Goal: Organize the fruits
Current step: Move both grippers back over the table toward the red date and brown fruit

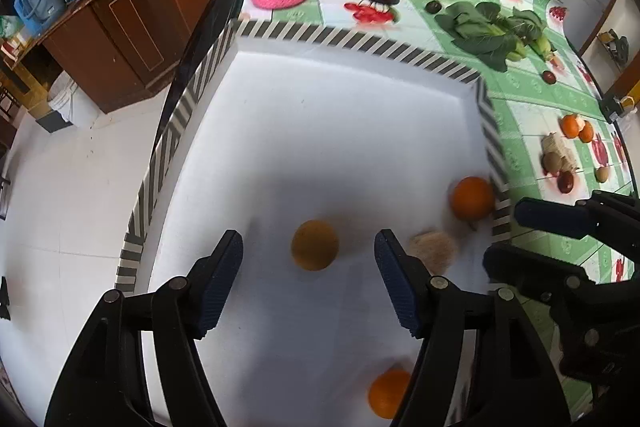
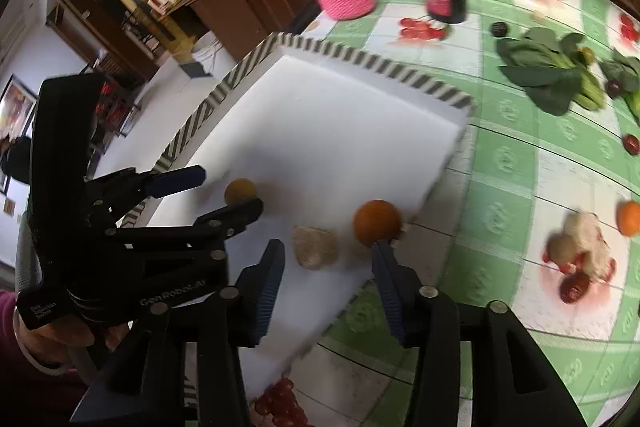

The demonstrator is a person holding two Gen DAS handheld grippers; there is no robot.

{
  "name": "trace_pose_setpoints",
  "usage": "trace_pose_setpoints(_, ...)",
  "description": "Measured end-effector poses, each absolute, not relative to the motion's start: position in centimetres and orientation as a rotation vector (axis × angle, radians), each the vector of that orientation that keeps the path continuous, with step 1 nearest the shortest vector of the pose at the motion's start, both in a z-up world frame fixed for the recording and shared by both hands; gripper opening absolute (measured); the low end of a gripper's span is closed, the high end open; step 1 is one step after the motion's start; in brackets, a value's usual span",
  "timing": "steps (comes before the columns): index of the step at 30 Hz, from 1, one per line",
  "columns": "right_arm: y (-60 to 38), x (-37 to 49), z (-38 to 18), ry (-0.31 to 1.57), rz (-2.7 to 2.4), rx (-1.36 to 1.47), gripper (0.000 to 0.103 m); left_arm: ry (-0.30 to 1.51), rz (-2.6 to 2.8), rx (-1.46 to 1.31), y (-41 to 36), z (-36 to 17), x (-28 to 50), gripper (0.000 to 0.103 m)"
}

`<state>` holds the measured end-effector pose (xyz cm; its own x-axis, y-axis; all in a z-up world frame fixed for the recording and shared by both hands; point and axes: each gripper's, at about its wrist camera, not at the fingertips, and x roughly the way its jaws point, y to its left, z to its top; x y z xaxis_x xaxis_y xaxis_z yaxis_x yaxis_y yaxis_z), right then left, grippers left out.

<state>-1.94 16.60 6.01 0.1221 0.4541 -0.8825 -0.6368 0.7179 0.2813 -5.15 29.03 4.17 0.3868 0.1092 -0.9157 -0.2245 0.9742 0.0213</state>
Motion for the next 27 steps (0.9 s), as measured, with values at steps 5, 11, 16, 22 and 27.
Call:
trace_pose_setpoints(5, 14.5, -1.6, 7.2, 1.187, 0.768, -0.147, 0.051, 1.135, 0.192, -0.104, 27.3, 5.2, -5.0, 0.068)
trace_pose_setpoints(11, 11.8, -1.4, 8.0, 1.162, 0.721, -0.135, 0.057, 1.123, 0.154, -0.092, 25.0, 6.1, -4.5, 0.069)
trace_pose_setpoints(16, 9.5, -1.3, 8.2, 1.165, 0.679, -0.116, 0.059, 1.118, 0.132, -0.084, 23.1, 6.5, -4.1, 0.069)
trace_pose_setpoints(22, 6.4, -1.0, 8.3, 1.167, 0.627, -0.087, 0.061, 1.124, 0.108, -0.067, 21.0, 6.4, -3.7, 0.069)
trace_pose_setpoints(27, 3.9, -0.6, 7.8, 1.174, 0.580, -0.066, 0.061, 1.135, 0.093, -0.068, 19.7, 6.1, -3.4, 0.069)
